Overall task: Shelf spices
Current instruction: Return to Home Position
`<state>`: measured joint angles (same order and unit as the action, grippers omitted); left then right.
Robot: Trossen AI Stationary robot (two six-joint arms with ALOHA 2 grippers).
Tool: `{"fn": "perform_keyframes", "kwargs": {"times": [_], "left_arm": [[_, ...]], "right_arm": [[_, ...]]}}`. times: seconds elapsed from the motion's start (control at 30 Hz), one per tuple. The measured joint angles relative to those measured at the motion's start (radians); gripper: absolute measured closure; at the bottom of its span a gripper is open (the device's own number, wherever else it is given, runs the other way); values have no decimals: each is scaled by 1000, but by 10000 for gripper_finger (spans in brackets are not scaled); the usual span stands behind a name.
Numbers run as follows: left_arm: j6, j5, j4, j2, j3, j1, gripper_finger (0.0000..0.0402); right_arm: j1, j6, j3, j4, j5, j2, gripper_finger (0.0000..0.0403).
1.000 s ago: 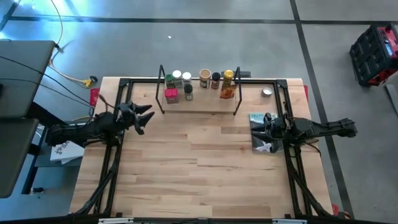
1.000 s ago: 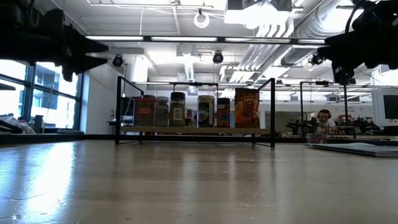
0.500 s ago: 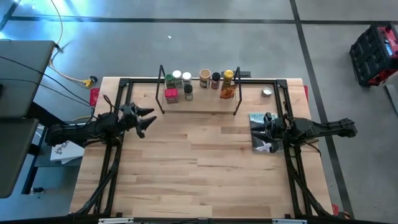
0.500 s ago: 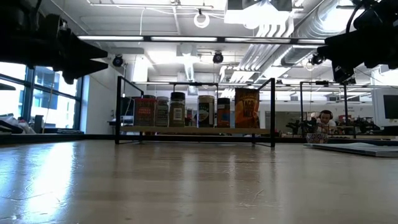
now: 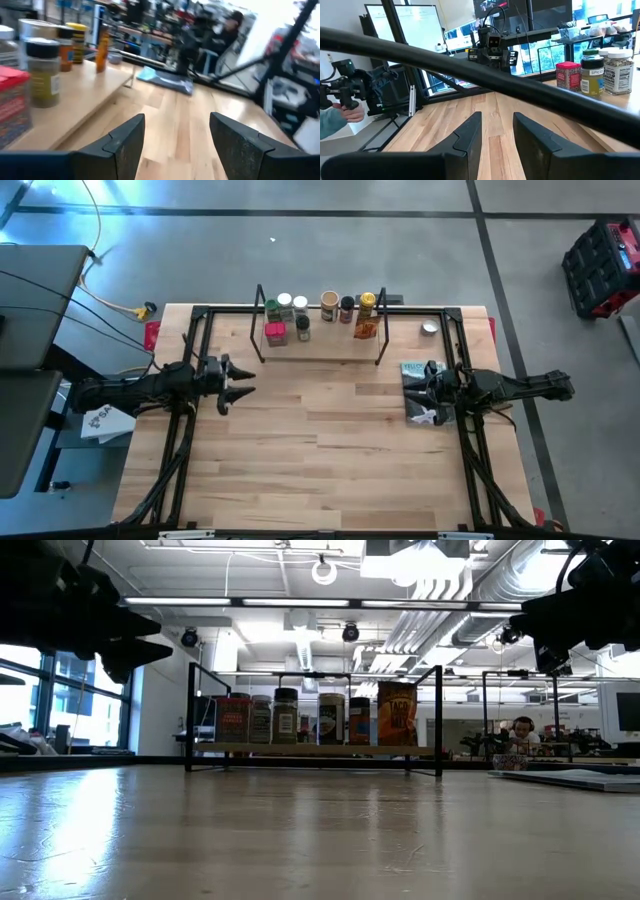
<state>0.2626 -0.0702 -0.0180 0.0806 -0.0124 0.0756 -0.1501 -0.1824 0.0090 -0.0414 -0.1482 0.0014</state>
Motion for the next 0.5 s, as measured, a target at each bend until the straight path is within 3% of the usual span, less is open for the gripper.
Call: {"fn": "perform_keyframes", "kwargs": {"times": [0.23, 0.5], "left_arm": [[-64, 24, 6, 3, 0, 0, 184], [-64, 23, 6, 3, 0, 0, 184]], "right_arm": [[0, 75, 0, 0, 0, 0, 298], [0, 52, 0, 0, 0, 0, 298]]}}
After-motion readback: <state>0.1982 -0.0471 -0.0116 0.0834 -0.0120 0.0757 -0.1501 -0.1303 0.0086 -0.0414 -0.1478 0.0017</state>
